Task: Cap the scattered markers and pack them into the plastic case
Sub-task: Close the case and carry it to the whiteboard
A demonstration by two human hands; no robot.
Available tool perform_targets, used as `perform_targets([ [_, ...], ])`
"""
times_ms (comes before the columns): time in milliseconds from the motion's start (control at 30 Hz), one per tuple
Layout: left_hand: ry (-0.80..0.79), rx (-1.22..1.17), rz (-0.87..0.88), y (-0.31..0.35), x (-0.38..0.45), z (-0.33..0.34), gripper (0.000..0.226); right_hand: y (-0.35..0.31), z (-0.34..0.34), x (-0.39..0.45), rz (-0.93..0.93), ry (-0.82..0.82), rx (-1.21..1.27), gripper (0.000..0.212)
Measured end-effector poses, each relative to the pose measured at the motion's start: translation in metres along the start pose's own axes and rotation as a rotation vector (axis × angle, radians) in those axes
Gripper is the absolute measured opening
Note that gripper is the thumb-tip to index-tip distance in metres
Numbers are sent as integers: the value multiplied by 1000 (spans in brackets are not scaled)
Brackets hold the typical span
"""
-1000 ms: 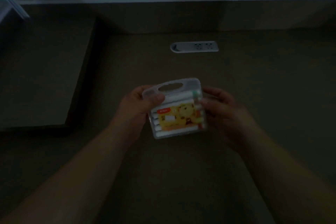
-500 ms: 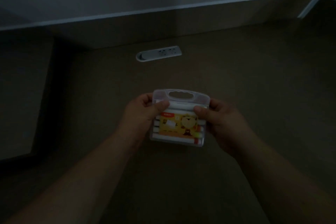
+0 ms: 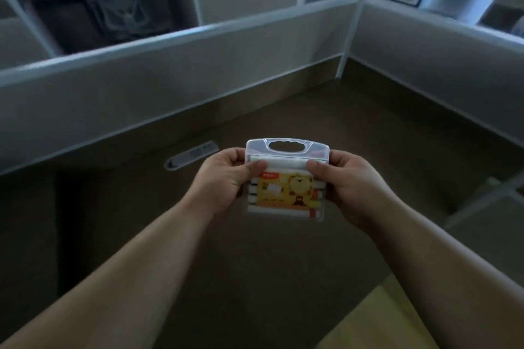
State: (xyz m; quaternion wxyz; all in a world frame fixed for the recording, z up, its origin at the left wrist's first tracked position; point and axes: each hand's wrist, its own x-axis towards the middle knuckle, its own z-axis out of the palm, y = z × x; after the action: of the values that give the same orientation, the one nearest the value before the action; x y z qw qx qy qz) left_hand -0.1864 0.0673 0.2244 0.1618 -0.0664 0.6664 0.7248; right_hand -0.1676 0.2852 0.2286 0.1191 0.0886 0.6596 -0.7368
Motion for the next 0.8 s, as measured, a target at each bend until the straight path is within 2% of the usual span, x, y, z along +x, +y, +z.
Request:
perform_targets([
  [100,-97,98,21,33,-10,45,45,-33,-35,-38,-28,83,20,24],
  [267,-222,178,39,52,-32,125,31,-46,-105,-93,-54,183,35,31],
  [467,-378,228,13,45,-53,238,43,-35,-197,-163,-116,354,-4,30],
  [600,-477,289,0,29,-71,335,32,-26,-273,-222,-136,495,-20,23],
  [800,-568,498,101,6,-102,462,22,-21,-376,-303,-141,672,-55,21],
])
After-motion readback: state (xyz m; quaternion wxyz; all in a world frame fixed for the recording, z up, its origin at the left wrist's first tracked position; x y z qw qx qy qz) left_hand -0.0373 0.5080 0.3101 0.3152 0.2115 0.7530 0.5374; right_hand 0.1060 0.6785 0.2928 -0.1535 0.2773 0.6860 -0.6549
